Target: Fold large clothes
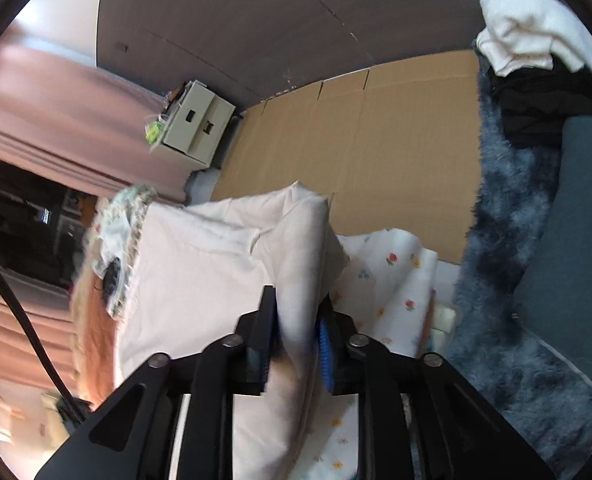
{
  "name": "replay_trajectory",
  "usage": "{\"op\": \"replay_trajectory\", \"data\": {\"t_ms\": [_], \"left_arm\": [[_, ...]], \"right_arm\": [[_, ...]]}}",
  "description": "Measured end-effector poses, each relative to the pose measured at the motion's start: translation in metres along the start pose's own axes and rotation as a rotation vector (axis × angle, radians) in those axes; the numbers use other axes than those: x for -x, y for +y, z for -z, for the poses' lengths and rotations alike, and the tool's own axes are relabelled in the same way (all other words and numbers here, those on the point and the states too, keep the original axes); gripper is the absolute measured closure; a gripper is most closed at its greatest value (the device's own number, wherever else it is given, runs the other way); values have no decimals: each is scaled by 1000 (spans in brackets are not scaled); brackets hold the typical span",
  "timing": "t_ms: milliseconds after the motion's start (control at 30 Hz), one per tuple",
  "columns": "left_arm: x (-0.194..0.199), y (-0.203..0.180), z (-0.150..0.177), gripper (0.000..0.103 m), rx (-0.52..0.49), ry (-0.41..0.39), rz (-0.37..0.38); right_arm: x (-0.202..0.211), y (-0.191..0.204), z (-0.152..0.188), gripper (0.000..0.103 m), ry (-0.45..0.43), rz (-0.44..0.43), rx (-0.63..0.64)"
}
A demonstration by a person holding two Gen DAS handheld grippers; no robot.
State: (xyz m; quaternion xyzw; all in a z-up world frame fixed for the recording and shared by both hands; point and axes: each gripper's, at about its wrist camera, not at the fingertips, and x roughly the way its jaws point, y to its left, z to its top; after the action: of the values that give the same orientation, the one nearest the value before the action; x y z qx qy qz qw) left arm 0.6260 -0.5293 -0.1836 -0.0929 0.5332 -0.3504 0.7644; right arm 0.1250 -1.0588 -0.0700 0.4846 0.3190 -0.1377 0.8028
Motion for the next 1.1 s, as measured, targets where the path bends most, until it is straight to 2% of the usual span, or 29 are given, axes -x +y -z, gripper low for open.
{"op": "replay_trajectory", "data": {"t_ms": [67,133,200,267,300,333,400,533,600,700,967,1100], "left_arm": [[10,3,1,55,15,-7,5],[23,3,5,55,26,-11,12],[37,1,7,55,26,-2,17],[53,0,11,51,19,0,11],[63,-1,13,40,11,-9,2],[71,-2,15,23,4,-22,-2],[92,-3,21,1,-8,-53,-3],[127,-1,32,0,-9,-88,-24],[148,3,39,0,-11,-120,-42],[178,14,52,0,6,-152,-51],[262,49,85,0,14,-251,-126],[315,71,106,0,19,-332,-185]], "right_arm": [[11,16,0,69,0,37,25],[25,27,3,33,-11,17,32],[41,37,13,24,-29,24,40],[52,43,27,24,-32,52,49],[57,44,34,23,-35,49,51],[64,47,43,23,-44,41,52],[77,51,60,21,-69,40,62],[92,61,94,13,-110,36,77],[94,68,109,9,-104,1,94],[91,83,130,0,-80,-6,144],[90,131,188,0,-16,-74,270],[95,157,212,0,-7,-91,324]]}}
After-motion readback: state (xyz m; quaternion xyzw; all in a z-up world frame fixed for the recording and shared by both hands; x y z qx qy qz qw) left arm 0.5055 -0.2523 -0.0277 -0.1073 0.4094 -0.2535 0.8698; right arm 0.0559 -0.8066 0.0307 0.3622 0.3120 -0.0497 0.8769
